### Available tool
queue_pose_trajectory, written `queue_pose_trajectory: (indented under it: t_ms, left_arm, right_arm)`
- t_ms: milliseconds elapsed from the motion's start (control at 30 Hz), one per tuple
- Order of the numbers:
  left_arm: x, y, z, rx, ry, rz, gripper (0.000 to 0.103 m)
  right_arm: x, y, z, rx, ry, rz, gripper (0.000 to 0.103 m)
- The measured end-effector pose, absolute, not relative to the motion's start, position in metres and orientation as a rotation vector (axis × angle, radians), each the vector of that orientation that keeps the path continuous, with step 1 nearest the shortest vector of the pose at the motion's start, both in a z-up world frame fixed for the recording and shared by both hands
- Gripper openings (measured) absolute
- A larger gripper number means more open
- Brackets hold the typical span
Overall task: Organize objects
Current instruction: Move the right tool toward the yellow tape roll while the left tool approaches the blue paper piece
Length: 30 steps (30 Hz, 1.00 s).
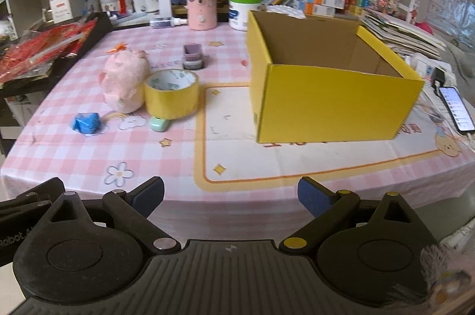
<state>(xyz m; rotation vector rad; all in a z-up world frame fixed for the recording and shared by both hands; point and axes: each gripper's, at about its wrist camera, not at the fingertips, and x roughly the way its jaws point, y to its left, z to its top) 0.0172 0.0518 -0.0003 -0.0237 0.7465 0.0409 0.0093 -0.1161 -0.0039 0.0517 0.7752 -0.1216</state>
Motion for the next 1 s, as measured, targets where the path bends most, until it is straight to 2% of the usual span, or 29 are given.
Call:
queue_pose_trajectory:
  t_ms: [833,1000]
  left_arm:
    - [0.07,0.068,-0.008,-0.062,0.738,0.09,0.103]
    - [0.09,0.065,-0.013,-0.072,0.752,0.091,0.103]
  right_arm:
    - [0.094,-0.093,0.002,0.011,0.694,0.1,0.098]
    - [0.126,-0.093,-0.005,-0.005,0.72,0.129,0.094]
